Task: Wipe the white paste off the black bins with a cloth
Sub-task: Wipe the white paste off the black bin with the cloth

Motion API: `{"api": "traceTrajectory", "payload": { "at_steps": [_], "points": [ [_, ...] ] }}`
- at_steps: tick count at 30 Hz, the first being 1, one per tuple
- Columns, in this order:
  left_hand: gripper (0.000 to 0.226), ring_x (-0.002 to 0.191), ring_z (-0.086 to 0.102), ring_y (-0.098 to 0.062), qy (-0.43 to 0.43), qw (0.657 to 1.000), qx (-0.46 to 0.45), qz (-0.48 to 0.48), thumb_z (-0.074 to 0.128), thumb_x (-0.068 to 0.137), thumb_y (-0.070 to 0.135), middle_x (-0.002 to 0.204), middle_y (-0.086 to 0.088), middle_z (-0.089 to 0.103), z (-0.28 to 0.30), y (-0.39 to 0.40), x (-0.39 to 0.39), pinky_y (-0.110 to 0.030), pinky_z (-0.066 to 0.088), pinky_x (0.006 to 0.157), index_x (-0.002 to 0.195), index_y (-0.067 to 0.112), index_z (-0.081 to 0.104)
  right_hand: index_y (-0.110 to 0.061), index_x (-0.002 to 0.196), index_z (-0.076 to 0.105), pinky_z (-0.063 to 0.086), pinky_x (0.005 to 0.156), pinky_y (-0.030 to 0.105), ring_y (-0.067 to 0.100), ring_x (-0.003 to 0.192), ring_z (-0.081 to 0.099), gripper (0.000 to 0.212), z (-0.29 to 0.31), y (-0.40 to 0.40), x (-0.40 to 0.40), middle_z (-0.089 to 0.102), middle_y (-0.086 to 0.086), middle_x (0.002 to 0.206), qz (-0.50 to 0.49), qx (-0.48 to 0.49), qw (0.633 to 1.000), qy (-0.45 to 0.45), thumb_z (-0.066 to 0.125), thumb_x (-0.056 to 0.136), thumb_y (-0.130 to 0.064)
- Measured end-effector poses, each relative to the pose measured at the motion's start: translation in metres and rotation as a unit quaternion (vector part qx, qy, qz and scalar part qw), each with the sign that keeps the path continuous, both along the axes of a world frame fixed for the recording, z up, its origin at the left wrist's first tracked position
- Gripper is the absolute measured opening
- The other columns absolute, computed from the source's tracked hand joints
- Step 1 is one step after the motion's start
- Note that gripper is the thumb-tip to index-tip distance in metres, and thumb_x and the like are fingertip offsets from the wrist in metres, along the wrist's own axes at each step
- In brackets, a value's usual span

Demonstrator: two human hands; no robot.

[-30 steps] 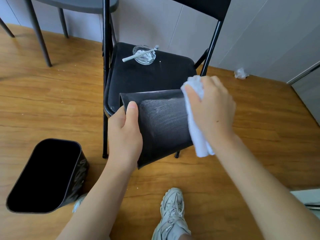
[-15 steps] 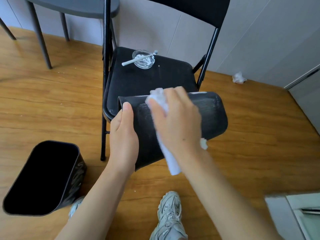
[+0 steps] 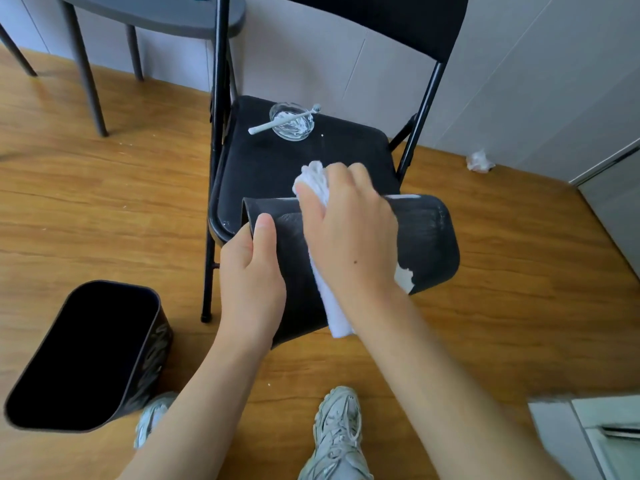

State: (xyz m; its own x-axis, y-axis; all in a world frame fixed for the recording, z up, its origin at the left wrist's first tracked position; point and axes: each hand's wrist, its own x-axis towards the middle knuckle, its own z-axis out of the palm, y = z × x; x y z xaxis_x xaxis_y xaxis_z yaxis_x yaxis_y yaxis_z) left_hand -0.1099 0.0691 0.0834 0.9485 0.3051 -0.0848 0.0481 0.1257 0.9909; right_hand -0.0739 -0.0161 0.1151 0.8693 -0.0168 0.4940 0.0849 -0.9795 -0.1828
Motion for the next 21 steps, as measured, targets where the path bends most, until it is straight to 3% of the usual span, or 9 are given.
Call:
{"api": "traceTrajectory", "payload": {
  "at_steps": [3, 4, 8, 11, 13, 17, 21],
  "points": [
    [0.048, 0.046, 0.036, -0.002, -0.009, 1.000, -0.007, -0.003, 0.039, 0.104, 0.023, 0.045, 0.013, 0.040, -0.003, 0.004, 0.002, -0.014, 0.030, 0.044, 0.056, 0.019, 0.037, -0.013, 0.083, 0.055, 0.037, 0.042, 0.022, 0.012, 0.058, 0.046, 0.029, -0.013, 0.018, -0.029, 0.048, -0.002, 0.078, 0.029, 0.050, 0.998, -0.017, 0.051, 0.093, -0.040],
    [0.049, 0.047, 0.036, -0.002, -0.010, 1.000, -0.005, -0.003, 0.039, 0.104, 0.023, 0.046, 0.013, 0.040, -0.004, 0.004, 0.002, -0.015, 0.030, 0.045, 0.056, 0.021, 0.037, -0.013, 0.083, 0.055, 0.038, 0.042, 0.024, 0.012, 0.058, 0.047, 0.028, -0.014, 0.019, -0.029, 0.049, -0.001, 0.078, 0.032, 0.049, 0.998, -0.020, 0.053, 0.093, -0.039],
    [0.048, 0.050, 0.035, -0.002, -0.010, 1.000, -0.017, -0.007, 0.039, 0.105, 0.024, 0.050, 0.015, 0.040, -0.004, 0.002, 0.001, -0.017, 0.031, 0.049, 0.058, 0.024, 0.036, -0.014, 0.083, 0.051, 0.021, 0.043, 0.020, 0.013, 0.058, 0.041, 0.026, 0.007, 0.023, -0.005, 0.042, -0.004, 0.079, 0.040, 0.014, 0.999, 0.007, 0.051, 0.094, -0.038],
    [0.047, 0.049, 0.031, -0.003, 0.002, 1.000, -0.017, -0.013, 0.039, 0.106, 0.026, 0.048, 0.013, 0.035, -0.004, -0.002, 0.000, -0.019, 0.029, 0.048, 0.059, 0.021, 0.032, -0.017, 0.083, 0.042, 0.027, 0.052, 0.026, 0.016, 0.064, 0.043, 0.024, 0.012, 0.027, 0.017, 0.042, -0.003, 0.084, 0.051, 0.005, 0.997, 0.055, 0.047, 0.095, -0.037],
    [0.049, 0.049, 0.027, -0.005, -0.004, 1.000, -0.001, -0.008, 0.040, 0.105, 0.025, 0.047, 0.012, 0.031, -0.005, -0.001, 0.000, -0.023, 0.026, 0.048, 0.058, 0.020, 0.028, -0.016, 0.079, 0.041, 0.025, 0.048, 0.026, 0.017, 0.060, 0.040, 0.026, 0.009, 0.027, 0.019, 0.041, -0.003, 0.080, 0.067, 0.015, 0.997, 0.030, 0.050, 0.094, -0.035],
    [0.049, 0.045, 0.028, -0.004, -0.016, 0.999, 0.034, 0.014, 0.040, 0.105, 0.024, 0.044, 0.014, 0.031, -0.006, -0.001, -0.003, -0.018, 0.026, 0.045, 0.058, 0.019, 0.027, -0.013, 0.072, 0.052, 0.029, 0.047, 0.027, 0.021, 0.054, 0.044, 0.028, -0.003, 0.012, 0.012, 0.041, -0.003, 0.072, 0.062, 0.044, 0.996, -0.043, 0.060, 0.088, -0.035],
    [0.048, 0.047, 0.030, -0.003, -0.008, 0.999, 0.040, 0.026, 0.040, 0.104, 0.030, 0.046, 0.014, 0.032, -0.005, -0.001, -0.001, -0.017, 0.026, 0.045, 0.059, 0.019, 0.028, -0.013, 0.076, 0.055, 0.027, 0.046, 0.025, 0.019, 0.057, 0.048, 0.029, 0.000, -0.030, 0.014, 0.047, -0.002, 0.076, 0.027, 0.016, 0.999, -0.040, 0.055, 0.090, -0.038]
  ]
}}
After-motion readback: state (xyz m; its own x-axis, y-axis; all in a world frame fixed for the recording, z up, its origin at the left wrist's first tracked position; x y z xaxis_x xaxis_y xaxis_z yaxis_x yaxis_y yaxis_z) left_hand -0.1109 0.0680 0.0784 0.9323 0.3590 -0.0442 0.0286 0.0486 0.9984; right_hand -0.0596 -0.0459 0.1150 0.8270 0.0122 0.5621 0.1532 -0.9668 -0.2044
